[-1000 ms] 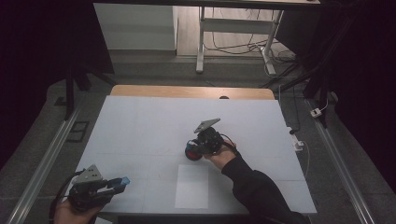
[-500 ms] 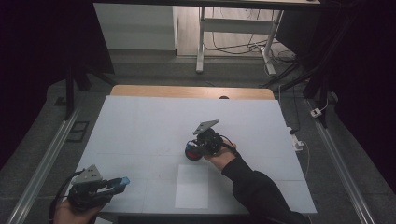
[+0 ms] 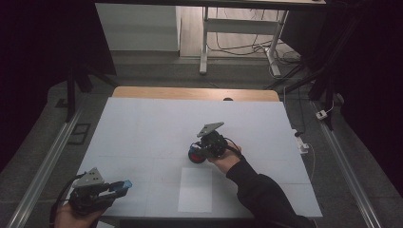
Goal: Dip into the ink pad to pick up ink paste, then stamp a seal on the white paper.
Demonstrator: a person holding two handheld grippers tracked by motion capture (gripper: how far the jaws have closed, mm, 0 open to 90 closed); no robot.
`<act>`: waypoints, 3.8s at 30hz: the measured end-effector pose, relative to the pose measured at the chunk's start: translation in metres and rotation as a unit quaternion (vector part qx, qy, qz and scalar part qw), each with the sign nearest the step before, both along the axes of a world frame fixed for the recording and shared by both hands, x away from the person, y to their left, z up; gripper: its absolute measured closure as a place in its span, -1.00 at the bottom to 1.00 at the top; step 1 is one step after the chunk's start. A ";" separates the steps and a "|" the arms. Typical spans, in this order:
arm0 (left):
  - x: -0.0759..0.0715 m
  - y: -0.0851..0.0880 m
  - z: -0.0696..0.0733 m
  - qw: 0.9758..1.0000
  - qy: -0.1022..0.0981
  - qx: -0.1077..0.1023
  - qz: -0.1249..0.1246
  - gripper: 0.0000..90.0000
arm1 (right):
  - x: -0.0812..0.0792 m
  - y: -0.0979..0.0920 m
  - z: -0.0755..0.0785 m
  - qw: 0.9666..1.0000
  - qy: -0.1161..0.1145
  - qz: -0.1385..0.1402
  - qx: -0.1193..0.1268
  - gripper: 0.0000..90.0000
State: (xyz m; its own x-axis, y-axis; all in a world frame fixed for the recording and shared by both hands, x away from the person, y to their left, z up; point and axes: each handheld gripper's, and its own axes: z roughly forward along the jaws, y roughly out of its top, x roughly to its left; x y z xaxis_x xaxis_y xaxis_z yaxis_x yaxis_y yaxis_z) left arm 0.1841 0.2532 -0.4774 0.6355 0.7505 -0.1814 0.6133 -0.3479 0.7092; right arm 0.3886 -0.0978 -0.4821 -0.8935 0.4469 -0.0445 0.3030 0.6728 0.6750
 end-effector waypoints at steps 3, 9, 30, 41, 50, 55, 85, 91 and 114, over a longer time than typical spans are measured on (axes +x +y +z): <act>0.000 0.000 0.000 1.000 0.000 0.000 0.000 0.52 | -0.001 0.000 0.001 1.000 0.000 0.003 0.003 0.56; 0.000 0.000 0.000 1.000 0.000 -0.001 0.000 0.52 | -0.004 -0.002 0.007 1.000 -0.004 0.005 0.013 0.56; 0.000 0.000 0.000 1.000 0.000 -0.001 0.000 0.52 | -0.021 -0.019 0.025 0.999 0.005 0.023 0.044 0.56; -0.001 -0.001 0.000 1.000 -0.001 0.000 -0.001 0.52 | -0.030 -0.025 0.032 0.998 0.004 0.031 0.056 0.56; 0.000 0.000 0.000 1.000 -0.001 -0.002 -0.001 0.52 | -0.035 -0.027 0.036 0.997 0.002 0.033 0.063 0.56; 0.000 0.000 0.000 1.000 -0.001 -0.002 -0.001 0.52 | -0.041 -0.028 0.038 0.997 0.003 0.035 0.068 0.56; 0.000 0.000 0.000 1.000 -0.001 -0.002 0.000 0.52 | -0.079 -0.038 0.037 0.995 0.019 0.073 0.059 0.56; 0.000 0.000 0.000 1.000 0.000 -0.003 0.000 0.52 | -0.083 -0.034 0.030 0.995 0.023 0.082 0.046 0.56; 0.000 0.000 0.000 1.000 0.000 -0.003 -0.001 0.52 | -0.085 -0.014 -0.003 0.993 0.043 0.108 0.004 0.56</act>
